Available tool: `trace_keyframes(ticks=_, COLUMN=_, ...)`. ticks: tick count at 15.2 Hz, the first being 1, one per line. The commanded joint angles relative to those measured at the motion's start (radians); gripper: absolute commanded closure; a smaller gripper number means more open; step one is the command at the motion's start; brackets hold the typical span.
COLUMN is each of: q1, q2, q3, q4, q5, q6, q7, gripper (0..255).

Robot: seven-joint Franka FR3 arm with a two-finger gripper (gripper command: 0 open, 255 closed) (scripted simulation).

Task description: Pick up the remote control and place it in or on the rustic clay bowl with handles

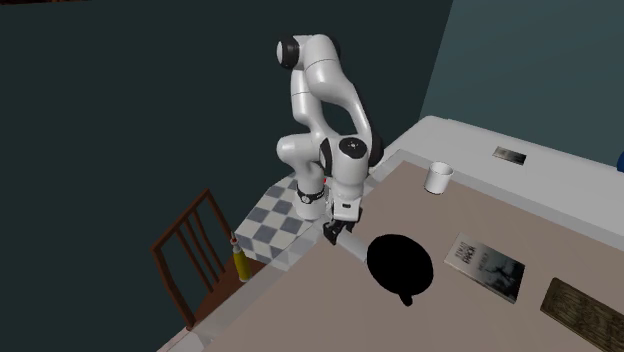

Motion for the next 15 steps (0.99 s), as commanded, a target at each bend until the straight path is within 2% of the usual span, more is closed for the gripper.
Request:
trace_keyframes(ticks=1, q1=-0.002, q2=-0.022, q3=-0.005, q4=0.016, q5=-0.003, q6=-0.038, q7=-0.003, gripper=255)
trace_keyframes(ticks=15, q1=-0.006, q2=-0.126, q3=-0.028, q4=0.151, q5=-0.02, q6=-0.276, q7=-0.005, gripper=255)
